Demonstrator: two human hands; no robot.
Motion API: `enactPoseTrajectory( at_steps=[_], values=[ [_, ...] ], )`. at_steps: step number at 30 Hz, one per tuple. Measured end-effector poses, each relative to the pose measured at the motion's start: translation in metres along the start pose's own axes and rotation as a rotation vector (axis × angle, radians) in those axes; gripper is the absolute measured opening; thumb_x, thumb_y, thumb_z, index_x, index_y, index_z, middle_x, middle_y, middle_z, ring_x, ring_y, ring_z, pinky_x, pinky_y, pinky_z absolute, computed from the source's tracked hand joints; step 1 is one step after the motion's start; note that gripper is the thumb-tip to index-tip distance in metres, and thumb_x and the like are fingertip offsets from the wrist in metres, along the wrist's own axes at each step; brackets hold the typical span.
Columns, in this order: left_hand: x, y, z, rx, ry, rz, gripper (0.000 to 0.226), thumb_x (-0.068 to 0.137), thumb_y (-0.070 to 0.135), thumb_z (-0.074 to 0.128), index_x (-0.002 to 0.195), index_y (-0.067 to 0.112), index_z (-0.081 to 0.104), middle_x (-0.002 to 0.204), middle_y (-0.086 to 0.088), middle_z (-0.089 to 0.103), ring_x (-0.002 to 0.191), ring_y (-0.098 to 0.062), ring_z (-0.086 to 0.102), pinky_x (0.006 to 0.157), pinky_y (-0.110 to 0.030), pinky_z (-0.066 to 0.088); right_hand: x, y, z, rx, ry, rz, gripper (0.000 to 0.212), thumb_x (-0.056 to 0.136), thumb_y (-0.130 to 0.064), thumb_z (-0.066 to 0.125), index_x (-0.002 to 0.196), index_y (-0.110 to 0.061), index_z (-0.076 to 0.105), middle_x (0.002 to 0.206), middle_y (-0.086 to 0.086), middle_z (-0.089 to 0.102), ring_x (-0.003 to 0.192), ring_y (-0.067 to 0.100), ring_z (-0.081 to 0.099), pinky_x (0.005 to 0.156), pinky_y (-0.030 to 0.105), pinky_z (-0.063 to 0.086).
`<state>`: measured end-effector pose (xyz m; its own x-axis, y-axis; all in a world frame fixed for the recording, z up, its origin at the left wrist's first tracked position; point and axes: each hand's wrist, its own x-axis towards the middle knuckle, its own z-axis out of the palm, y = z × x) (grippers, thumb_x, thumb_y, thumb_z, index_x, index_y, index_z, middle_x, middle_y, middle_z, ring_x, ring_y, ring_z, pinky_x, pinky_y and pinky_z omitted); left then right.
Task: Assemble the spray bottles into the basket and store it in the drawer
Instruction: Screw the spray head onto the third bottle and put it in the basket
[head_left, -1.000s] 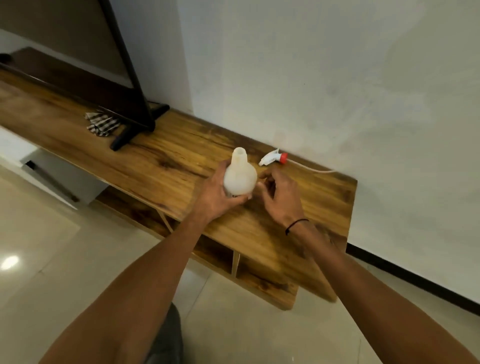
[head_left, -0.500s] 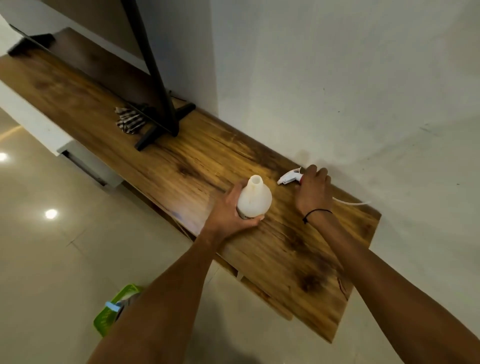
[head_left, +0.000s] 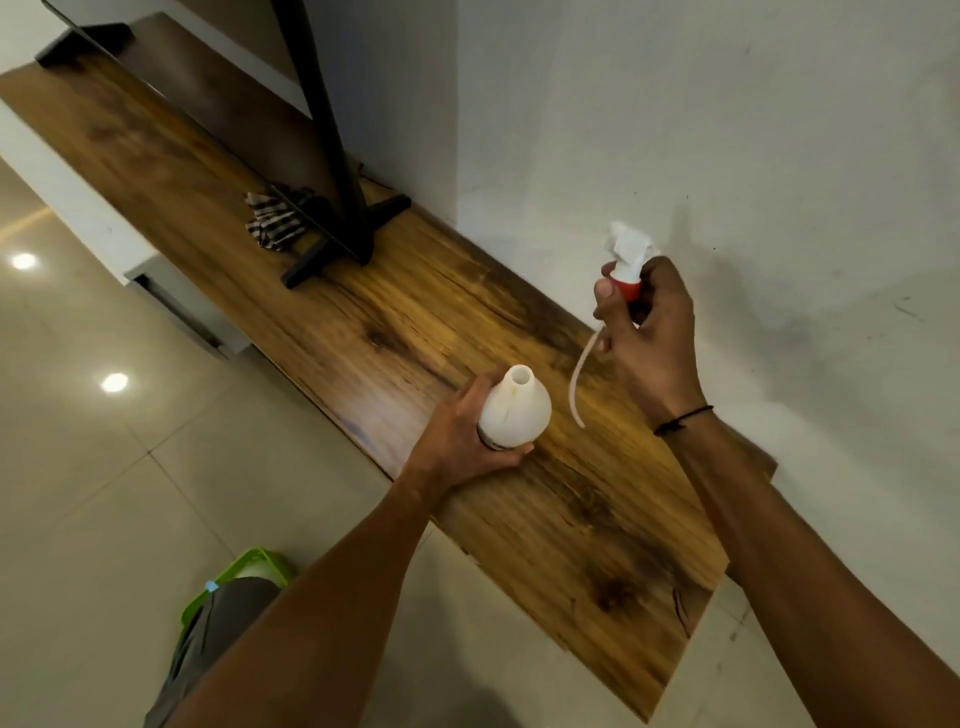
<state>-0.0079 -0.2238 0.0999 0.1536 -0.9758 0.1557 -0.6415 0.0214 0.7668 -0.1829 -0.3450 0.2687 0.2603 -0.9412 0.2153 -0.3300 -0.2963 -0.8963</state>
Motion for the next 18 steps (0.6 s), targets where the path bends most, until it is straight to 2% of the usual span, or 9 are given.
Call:
enactPoseTrajectory(
  at_steps=[2,4,8,11,13,15,18],
  values=[
    [0.0,0.001,0.0,-0.009,0.001,-0.004,0.102,0.068,0.06,0.09,0.15,0.04,0.033,0.143,0.018,0.052,0.127,0.0,0.048,0.09,0.001,0.043,0.004,-0.022,0.003,0.11,0.031,-0.046,0.027,0.103,-0.025,0.061,0.125,-0.01,0.055,0.11,0.002,0.065,0.089,0.021,0.069,0.07,0.046,0.063],
    [0.0,0.001,0.0,-0.013,0.002,-0.009,0.101,0.068,0.061,0.089,0.149,0.042,0.032,0.142,0.021,0.049,0.126,0.003,0.045,0.088,0.006,0.041,0.007,-0.04,0.005,0.185,0.067,-0.076,0.032,0.104,-0.023,0.06,0.126,0.0,0.054,0.109,0.007,0.065,0.081,0.015,0.068,0.061,0.04,0.062],
    [0.0,0.0,0.001,-0.02,0.003,-0.021,0.103,0.068,0.063,0.09,0.151,0.045,0.032,0.143,0.021,0.052,0.125,0.001,0.05,0.091,0.001,0.043,0.012,-0.062,0.005,0.269,0.084,-0.18,0.036,0.105,-0.021,0.057,0.128,0.006,0.052,0.112,0.023,0.063,0.078,0.018,0.066,0.058,0.029,0.059],
    [0.001,0.0,0.0,-0.034,0.009,-0.025,0.104,0.068,0.065,0.09,0.149,0.061,0.026,0.142,0.028,0.051,0.126,0.0,0.052,0.092,-0.001,0.045,0.01,-0.068,0.005,0.295,0.067,-0.232,0.036,0.105,-0.019,0.057,0.128,0.007,0.052,0.112,0.024,0.062,0.08,0.021,0.067,0.059,0.033,0.06],
    [0.001,0.0,0.0,-0.036,0.012,-0.024,0.104,0.068,0.065,0.09,0.148,0.062,0.024,0.139,0.037,0.045,0.126,0.002,0.051,0.091,0.0,0.045,0.006,-0.065,0.009,0.301,0.057,-0.226,0.035,0.105,-0.017,0.057,0.128,0.008,0.052,0.112,0.021,0.062,0.08,0.021,0.067,0.06,0.036,0.061],
    [0.001,-0.001,0.001,-0.034,0.005,-0.021,0.102,0.068,0.065,0.09,0.15,0.057,0.029,0.138,0.037,0.044,0.126,0.003,0.049,0.09,0.002,0.045,0.0,-0.06,0.013,0.318,0.047,-0.212,0.033,0.104,-0.016,0.058,0.127,0.008,0.051,0.113,0.018,0.062,0.078,0.018,0.066,0.059,0.038,0.06],
    [0.0,-0.002,0.002,-0.029,0.012,-0.019,0.104,0.068,0.063,0.091,0.152,0.04,0.033,0.144,0.022,0.052,0.126,0.0,0.05,0.091,0.0,0.046,-0.009,-0.051,0.019,0.327,0.029,-0.214,0.033,0.104,-0.019,0.059,0.127,0.004,0.052,0.115,0.013,0.062,0.077,0.017,0.067,0.058,0.034,0.06]
  ],
)
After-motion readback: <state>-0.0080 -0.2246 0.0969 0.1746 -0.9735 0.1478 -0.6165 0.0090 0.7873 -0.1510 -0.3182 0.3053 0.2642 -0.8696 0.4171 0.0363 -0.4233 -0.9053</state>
